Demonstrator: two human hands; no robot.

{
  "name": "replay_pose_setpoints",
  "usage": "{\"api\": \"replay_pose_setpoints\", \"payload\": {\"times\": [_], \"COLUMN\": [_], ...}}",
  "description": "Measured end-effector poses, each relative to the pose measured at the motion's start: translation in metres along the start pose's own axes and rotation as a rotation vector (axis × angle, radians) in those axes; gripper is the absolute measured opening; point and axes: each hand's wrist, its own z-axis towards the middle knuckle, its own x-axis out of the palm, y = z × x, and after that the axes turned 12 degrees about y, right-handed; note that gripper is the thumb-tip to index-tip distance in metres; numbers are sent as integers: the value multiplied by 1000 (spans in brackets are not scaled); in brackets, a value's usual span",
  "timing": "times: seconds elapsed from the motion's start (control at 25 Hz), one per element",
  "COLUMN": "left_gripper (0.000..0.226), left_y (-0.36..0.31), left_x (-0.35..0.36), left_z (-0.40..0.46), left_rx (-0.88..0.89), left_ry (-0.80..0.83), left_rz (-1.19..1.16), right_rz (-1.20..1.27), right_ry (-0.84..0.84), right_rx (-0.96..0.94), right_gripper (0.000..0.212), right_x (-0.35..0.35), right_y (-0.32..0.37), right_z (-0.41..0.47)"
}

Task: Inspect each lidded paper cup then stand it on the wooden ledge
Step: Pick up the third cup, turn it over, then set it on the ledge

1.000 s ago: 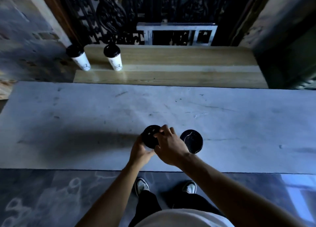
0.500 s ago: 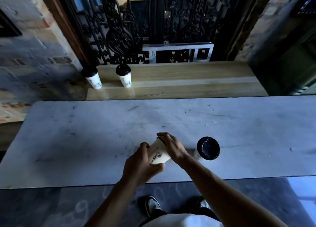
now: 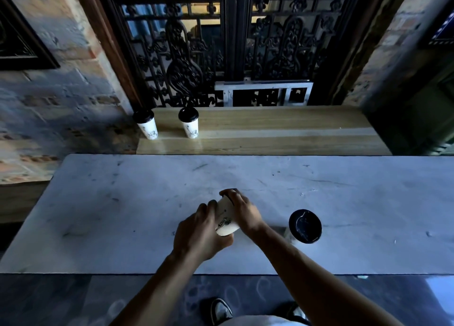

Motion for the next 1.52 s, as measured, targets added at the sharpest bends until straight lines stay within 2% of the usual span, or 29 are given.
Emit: {"api": "replay_pose_setpoints", "payload": {"times": [0.16, 0.36, 0.64, 0.72, 0.8, 0.88, 1.0, 1.12, 1.24, 1.36, 1.44, 1.52], "left_gripper": [66, 70, 72, 73, 73, 77, 79, 64, 63, 72, 70, 53], "left_y": [-3, -9, -12, -14, -15, -15, -18, -22, -29, -34, -35, -33], "left_x": [2, -1, -6, -6, -9, -7, 1, 6, 0, -14, -18, -16], "left_z": [2, 4, 4, 1, 1, 4, 8, 7, 1, -7, -12, -16], "left_rx": [-21, -3, 9, -18, -86, -182, -340, -444, -427, -377, -330, -272], "left_ry": [-39, -56, -42, 12, 75, 97, 106, 114, 166, 172, 84, -75], "left_rz": [-118, -246, -291, -322, -484, -761, -1172, -1367, -1365, -1033, -908, -978], "right_rz": [-84, -218, -180, -52, 297, 649, 733, 691, 695, 758, 797, 826], "right_ry": [-10, 1, 75, 141, 131, 51, 25, 137, 170, 154, 145, 136], "right_rx": [-15, -112, -148, -111, -100, -88, -5, 36, -15, -15, -9, -11], "right_gripper": [42, 38, 37, 45, 50, 41, 40, 39, 40, 41, 40, 40], "right_x": [-6, -16, -26, -29, -32, -31, -19, -9, -12, -13, -12, -13], "right_y": [15, 26, 25, 21, 11, -2, -17, -29, -36, -41, -42, -44], "right_z": [-1, -3, -4, -3, -2, -2, -11, -23, -31, -36, -38, -37]}}
